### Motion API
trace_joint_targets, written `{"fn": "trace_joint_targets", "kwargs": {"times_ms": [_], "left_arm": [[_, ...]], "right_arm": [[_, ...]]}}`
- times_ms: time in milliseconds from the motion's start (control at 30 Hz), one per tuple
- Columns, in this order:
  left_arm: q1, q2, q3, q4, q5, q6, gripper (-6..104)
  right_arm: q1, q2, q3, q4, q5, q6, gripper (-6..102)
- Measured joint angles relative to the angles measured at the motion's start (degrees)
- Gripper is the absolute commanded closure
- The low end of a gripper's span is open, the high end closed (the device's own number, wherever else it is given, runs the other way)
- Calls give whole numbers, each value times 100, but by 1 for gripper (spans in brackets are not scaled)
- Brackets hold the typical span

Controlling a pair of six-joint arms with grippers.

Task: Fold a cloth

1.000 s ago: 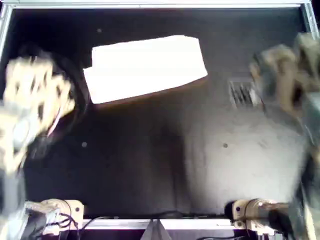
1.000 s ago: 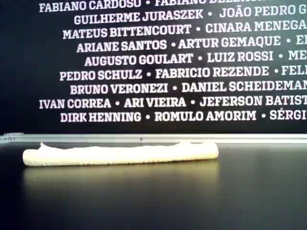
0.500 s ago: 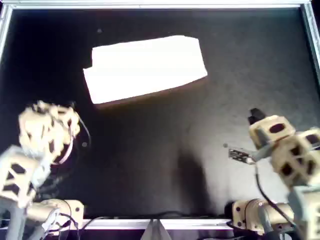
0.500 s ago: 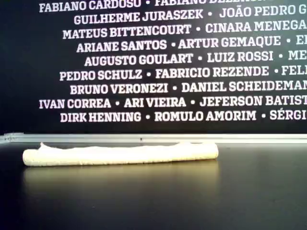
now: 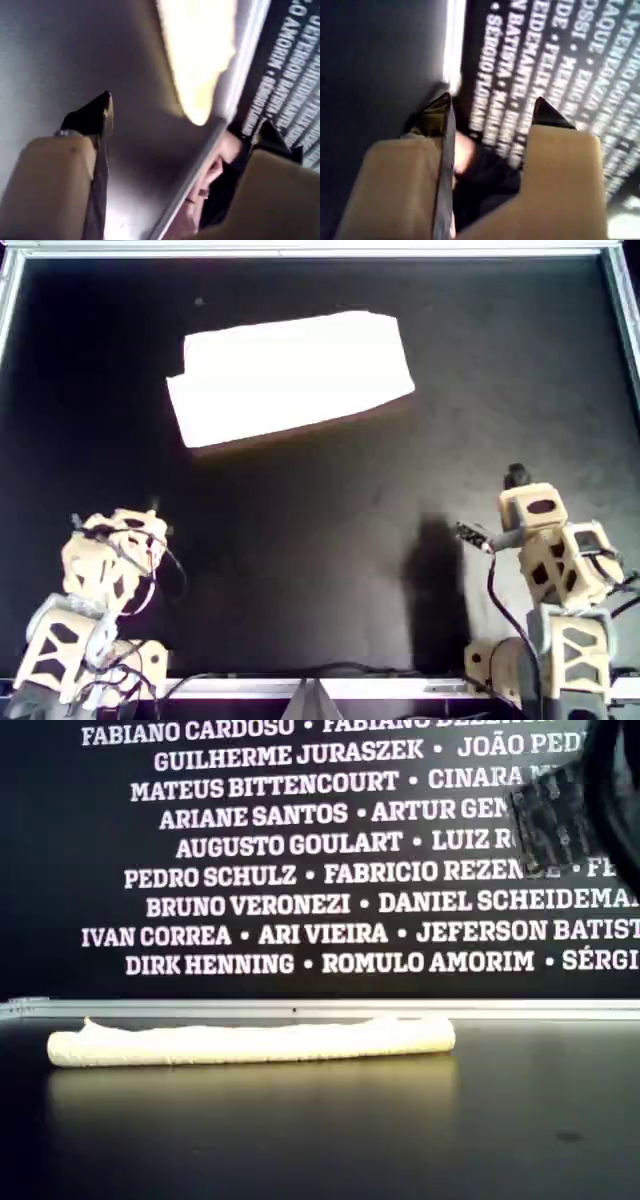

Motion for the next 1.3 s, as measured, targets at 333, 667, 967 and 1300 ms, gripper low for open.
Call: {"fn": "trace_joint_targets", "kwargs": {"times_ms": [333, 667, 967, 1300], "left_arm": [[0, 18, 299, -18, 18, 0, -2], [0, 0, 299, -18, 18, 0, -2], [0, -1784, -396, -26, 18, -35, -3], [0, -6706, -3902, -167, 26, -18, -2]], "right_arm": [[26, 0, 211, -132, -35, 0, 32], [439, -738, 193, -132, -53, 0, 31], [413, -4825, -2039, -132, -536, 35, 28], [580, -9026, -5590, -141, -1011, 18, 20]]}}
